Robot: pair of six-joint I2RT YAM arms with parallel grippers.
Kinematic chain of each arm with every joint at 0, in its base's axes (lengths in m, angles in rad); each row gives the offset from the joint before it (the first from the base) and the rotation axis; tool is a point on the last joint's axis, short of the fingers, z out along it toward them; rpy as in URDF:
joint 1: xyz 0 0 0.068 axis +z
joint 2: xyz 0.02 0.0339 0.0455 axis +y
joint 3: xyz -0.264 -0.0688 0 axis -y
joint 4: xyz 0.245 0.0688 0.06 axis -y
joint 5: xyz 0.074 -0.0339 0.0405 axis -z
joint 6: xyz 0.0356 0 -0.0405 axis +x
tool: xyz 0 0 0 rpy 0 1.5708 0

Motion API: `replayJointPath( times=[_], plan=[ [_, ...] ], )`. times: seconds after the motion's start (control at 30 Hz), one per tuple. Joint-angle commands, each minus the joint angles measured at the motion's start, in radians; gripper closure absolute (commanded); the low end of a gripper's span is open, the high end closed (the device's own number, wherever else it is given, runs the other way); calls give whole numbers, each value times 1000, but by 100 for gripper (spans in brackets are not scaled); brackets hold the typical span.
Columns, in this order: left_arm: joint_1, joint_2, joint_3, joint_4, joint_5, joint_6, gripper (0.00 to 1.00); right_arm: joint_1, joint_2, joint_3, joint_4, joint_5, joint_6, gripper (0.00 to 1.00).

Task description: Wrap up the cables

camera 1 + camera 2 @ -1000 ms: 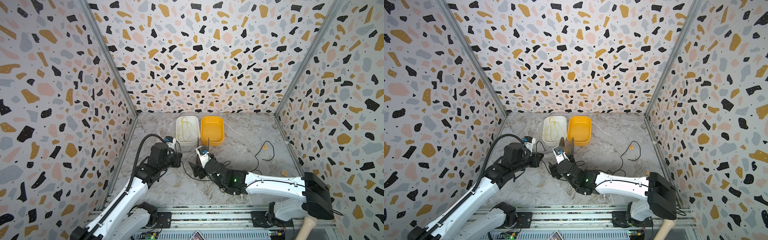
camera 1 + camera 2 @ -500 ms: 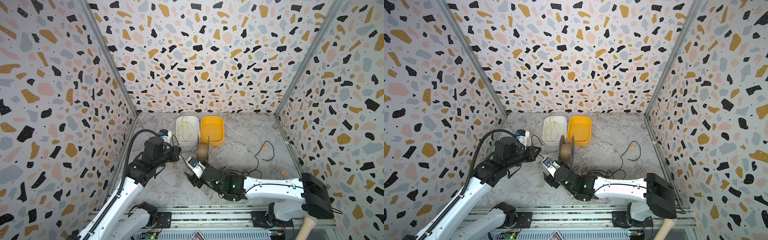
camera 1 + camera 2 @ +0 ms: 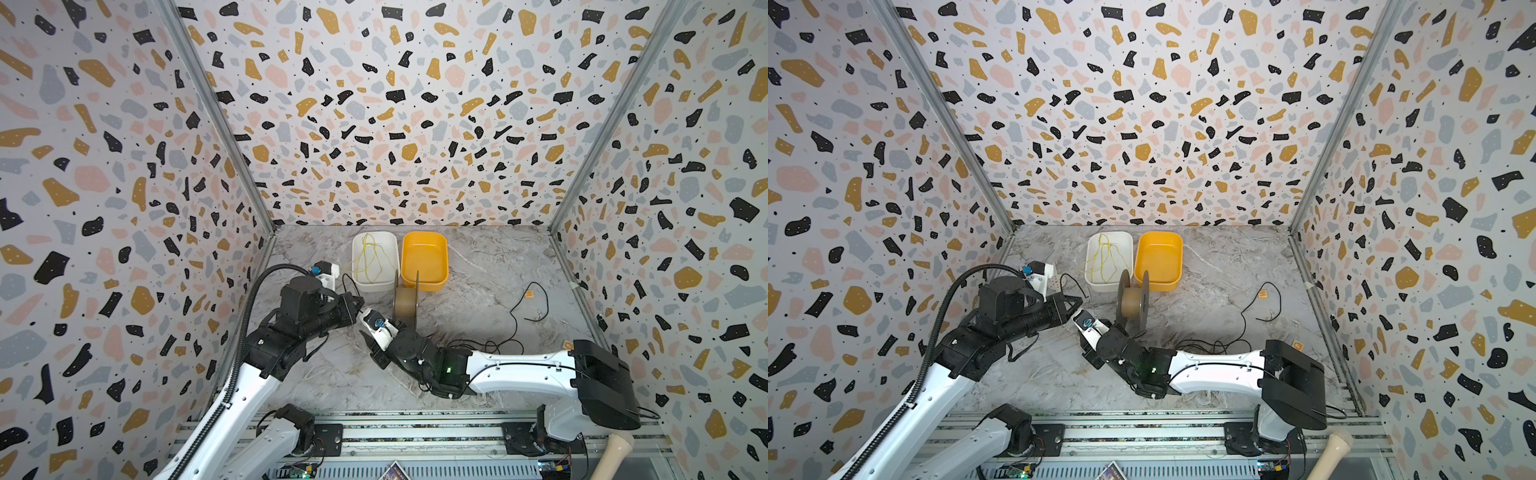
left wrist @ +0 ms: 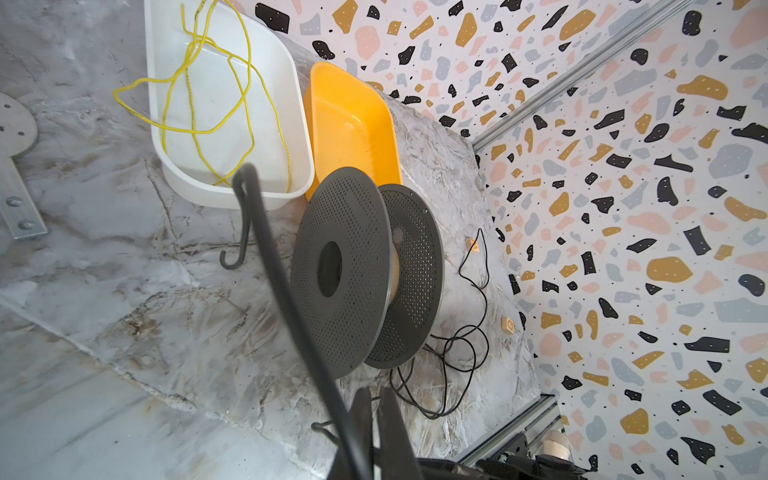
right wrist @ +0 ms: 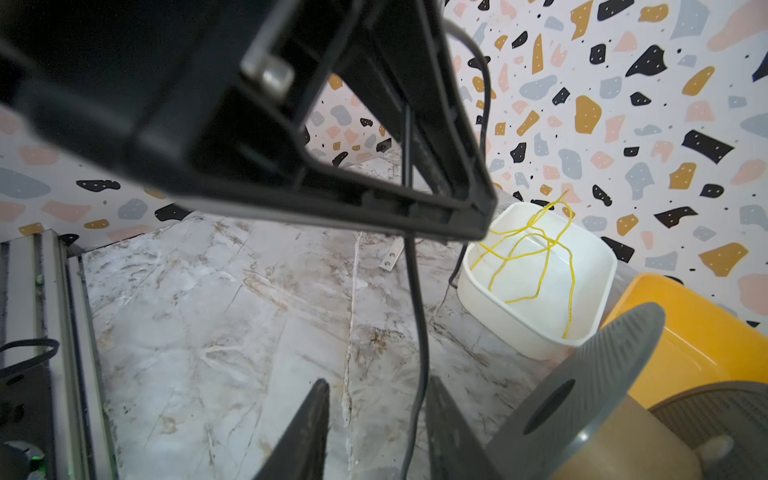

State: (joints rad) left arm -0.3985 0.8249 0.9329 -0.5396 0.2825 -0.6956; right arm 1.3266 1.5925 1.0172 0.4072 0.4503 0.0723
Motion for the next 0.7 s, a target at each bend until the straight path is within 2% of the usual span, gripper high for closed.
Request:
replayJointPath(
  times=[0.0,0.13,0.37,0.5,0.6,0.63,0.67],
  plan=[
    [6,-20,4,12,24,-23,100,-8,2,44,52,24,-4,67],
    [5,-23,4,8,20,-24,100,-21,11,46,64,30,6,73],
    [6,-20,4,-5,21,-18,100,-31,29,50,84,45,13,75],
    [5,-15,7,-13,22,-6,100,-33,43,73,68,37,12,97],
    [6,-12,5,-13,21,2,100,-35,43,95,36,37,9,100],
    [6,-9,8,-13,19,9,98,-34,36,96,26,39,9,100],
    [7,-5,13,-16,21,15,90,-35,29,98,17,38,9,100]
  ],
)
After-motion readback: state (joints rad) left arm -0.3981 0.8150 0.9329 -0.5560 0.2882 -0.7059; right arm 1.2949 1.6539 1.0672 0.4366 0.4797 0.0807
